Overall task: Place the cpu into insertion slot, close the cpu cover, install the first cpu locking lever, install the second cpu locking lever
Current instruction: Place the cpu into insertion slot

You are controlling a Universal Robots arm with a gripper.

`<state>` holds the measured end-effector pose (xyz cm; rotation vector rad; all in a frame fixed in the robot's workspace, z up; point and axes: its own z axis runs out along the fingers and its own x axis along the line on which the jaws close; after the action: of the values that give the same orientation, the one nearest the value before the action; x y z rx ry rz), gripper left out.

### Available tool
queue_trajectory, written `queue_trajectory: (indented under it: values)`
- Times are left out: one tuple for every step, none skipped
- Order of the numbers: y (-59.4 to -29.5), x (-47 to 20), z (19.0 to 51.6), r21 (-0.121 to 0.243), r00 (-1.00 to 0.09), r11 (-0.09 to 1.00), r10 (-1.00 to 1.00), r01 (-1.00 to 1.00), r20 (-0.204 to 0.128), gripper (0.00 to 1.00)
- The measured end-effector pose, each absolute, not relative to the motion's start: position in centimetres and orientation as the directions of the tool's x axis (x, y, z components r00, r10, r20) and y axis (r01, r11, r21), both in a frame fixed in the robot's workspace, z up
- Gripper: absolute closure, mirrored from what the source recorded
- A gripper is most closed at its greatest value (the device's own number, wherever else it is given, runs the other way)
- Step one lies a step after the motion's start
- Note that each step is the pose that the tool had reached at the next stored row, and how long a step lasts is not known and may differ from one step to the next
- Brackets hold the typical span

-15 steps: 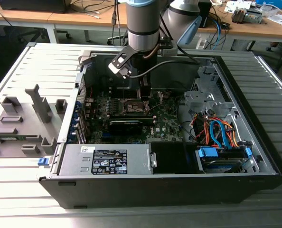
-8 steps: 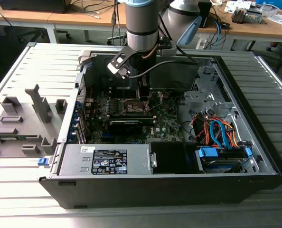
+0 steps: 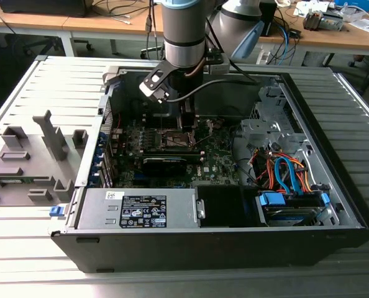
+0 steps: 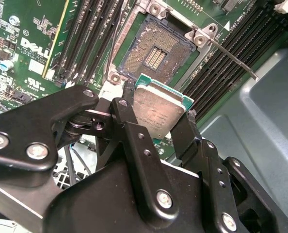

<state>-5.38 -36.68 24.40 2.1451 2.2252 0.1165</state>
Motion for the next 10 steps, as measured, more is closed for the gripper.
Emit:
queue_trajectory:
  values:
    - [-36.68,-5.41,24.39,0.088,-0.037,0.036,0.999,0.995,0.017,0.46]
    - [-36.68,-5.44,24.39,0.088,-0.037,0.036,0.999,0.995,0.017,0.46]
    - [-36.68,-5.46,24.39,0.088,-0.037,0.036,0.999,0.995,0.017,0.46]
    - [-36.68,-5.51,24.38,0.088,-0.037,0.036,0.999,0.995,0.017,0.46]
    - [-36.68,-5.54,24.37,0.088,-0.037,0.036,0.999,0.995,0.017,0.46]
    - [-36.68,-5.56,24.37,0.088,-0.037,0.036,0.999,0.995,0.017,0.46]
    - [-36.68,-5.59,24.36,0.088,-0.037,0.036,0.999,0.995,0.017,0.46]
    - [-36.68,-5.63,24.36,0.088,-0.037,0.036,0.999,0.995,0.017,0.46]
    - [-36.68,-5.66,24.35,0.088,-0.037,0.036,0.999,0.995,0.017,0.46]
    - [-36.68,-5.68,24.35,0.088,-0.037,0.036,0.999,0.995,0.017,0.46]
